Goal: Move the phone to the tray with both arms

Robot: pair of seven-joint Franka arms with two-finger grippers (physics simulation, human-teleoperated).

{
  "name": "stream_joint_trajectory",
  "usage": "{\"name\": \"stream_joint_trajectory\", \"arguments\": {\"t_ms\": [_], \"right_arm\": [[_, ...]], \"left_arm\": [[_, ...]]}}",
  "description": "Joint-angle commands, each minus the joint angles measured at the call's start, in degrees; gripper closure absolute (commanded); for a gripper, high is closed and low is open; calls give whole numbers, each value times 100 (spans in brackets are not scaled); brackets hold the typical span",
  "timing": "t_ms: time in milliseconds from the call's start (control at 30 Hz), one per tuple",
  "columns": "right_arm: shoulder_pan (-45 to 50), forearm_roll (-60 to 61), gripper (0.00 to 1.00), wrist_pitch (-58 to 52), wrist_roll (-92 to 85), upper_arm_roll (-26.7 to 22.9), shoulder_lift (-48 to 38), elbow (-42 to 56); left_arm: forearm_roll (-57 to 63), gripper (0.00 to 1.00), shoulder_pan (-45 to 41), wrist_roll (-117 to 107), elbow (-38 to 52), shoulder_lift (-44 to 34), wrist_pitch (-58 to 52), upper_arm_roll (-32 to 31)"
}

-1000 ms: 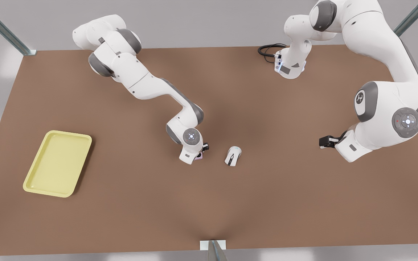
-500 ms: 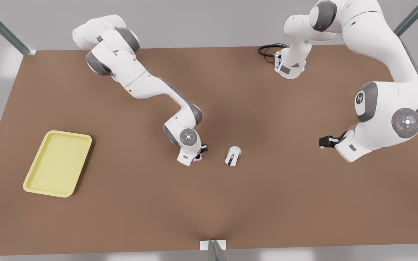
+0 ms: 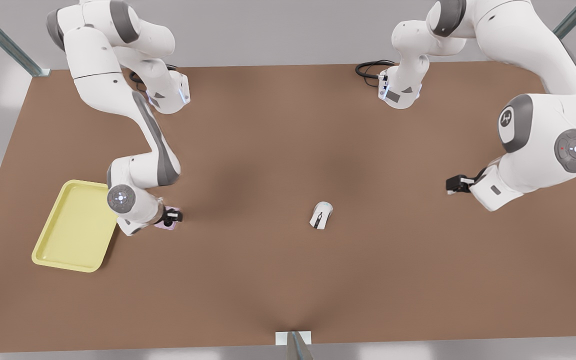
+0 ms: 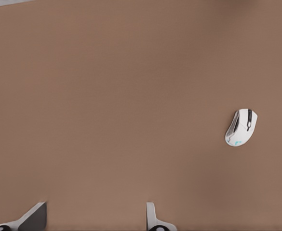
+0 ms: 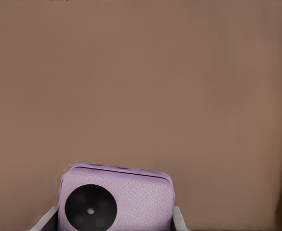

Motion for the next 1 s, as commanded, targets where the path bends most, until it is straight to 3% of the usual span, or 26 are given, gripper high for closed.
{"name": "stream_joint_trajectory", "arguments": {"t_ms": [0, 133, 233, 400, 533, 567, 633, 667, 767, 900, 967], "right_arm": [[-212, 301, 27, -132, -3270, -251, -144, -227], [-1056, 310, 27, -27, -5089, -716, -557, -947], [-1856, 548, 27, 694, -6785, -1059, -496, -1352], [-2085, 574, 27, 1362, -8007, -1279, 269, -359], [-2041, 1110, 26, 2223, -8280, -1279, 990, -254], [-1926, 1338, 23, 2258, -8271, -1279, 1157, -262], [-1926, 1426, 0, 2399, -8263, -1279, 1403, -254], [-1926, 1427, 0, 2408, -8271, -1288, 1412, -245], [-1961, 1409, 0, 2338, -8263, -1288, 1254, -227], [-1944, 1093, 0, 422, -8193, -1270, 41, 291], [-1242, 707, 0, -184, -6991, -1209, -802, 282]], "left_arm": [[11, 0, 0, 10, -26, -61, -40, 10], [2, 0, 9, 19, -61, -70, -5, 72], [2, 0, 61, 80, -70, -70, 4, 72], [-15, 0, 176, 71, -70, -70, 4, 72], [-33, 0, 246, 63, -70, -70, 4, 72], [-24, 0, 255, 62, -78, -70, 4, 72], [-15, 0, 246, 62, -70, -61, 4, 72], [-15, 0, 246, 62, -70, -61, 4, 72], [-15, 0, 255, 71, -70, -61, 4, 72], [-15, 0, 246, 54, -70, -70, 12, 72], [-7, 0, 255, 1, -70, -70, 4, 72]]}}
